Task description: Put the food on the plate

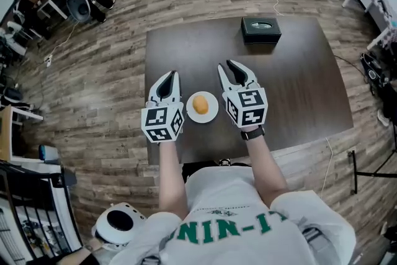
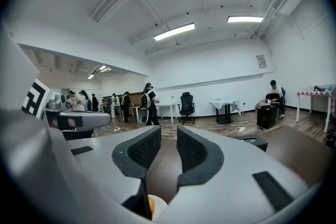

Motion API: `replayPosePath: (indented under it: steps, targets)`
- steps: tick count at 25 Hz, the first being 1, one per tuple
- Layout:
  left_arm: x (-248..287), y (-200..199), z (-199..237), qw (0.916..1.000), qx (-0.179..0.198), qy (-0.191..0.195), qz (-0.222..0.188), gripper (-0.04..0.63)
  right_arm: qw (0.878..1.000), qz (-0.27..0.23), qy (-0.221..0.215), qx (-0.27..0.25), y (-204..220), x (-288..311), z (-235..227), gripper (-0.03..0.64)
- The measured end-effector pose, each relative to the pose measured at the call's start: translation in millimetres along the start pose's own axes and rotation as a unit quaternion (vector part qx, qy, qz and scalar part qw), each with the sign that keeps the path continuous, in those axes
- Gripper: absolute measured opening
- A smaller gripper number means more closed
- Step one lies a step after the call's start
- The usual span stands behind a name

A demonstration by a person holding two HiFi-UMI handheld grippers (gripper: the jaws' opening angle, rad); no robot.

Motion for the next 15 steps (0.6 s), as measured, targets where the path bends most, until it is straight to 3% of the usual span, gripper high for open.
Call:
replayPosePath:
  steps: [8,15]
  targets:
    - [-27,-50,-9,0.9988,-0.001,-0.003,-0.048,0.014,0.999,-0.04,0.005,-0.016,-46,-32,0,0.062]
    - [-34,-63,-17,0.9977,0.011,-0.022,-0.063,0.014,0.997,-0.074,-0.004,-0.017,-70,-51,-1,0.034]
Point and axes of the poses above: the fingertips, and each gripper's own axes: x forward along the fingers, z to its left, y out of its underside, the point moved 1 cm from there along -x, backward along the fingers, and after that the axes turned 11 degrees about z, right-handed, at the moved point
